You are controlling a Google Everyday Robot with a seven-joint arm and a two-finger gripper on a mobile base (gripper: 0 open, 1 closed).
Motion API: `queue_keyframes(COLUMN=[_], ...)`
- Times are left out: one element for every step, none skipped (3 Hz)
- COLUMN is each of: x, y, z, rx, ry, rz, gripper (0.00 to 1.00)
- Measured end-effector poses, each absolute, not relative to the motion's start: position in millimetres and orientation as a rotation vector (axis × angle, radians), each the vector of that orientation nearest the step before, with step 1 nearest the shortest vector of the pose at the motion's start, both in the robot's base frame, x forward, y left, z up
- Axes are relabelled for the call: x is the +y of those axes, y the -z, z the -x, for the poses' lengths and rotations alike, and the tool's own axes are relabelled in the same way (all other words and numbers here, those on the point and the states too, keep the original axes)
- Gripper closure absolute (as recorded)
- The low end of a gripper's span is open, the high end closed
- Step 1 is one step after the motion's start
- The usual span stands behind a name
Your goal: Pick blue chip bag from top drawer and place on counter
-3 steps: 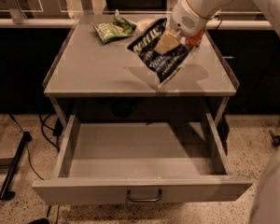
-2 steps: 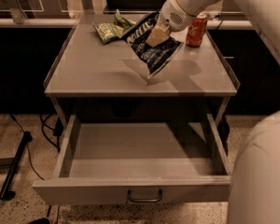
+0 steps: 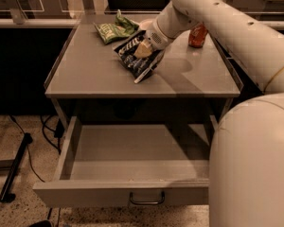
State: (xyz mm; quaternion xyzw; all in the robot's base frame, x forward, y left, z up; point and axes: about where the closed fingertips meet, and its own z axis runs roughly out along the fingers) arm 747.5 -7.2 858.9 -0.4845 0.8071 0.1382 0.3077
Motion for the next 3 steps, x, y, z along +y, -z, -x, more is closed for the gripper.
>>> queue_keyframes(x=[-6.7, -6.7, -6.7], y=[-858.4, -858.3, -858.3], z=[-748.0, -748.0, -748.0], rx=[2.135, 2.135, 2.135], ry=[-0.366, -0.366, -0.366], rz=[1.279, 1.279, 1.279], gripper=[0.81, 0.57, 0.28])
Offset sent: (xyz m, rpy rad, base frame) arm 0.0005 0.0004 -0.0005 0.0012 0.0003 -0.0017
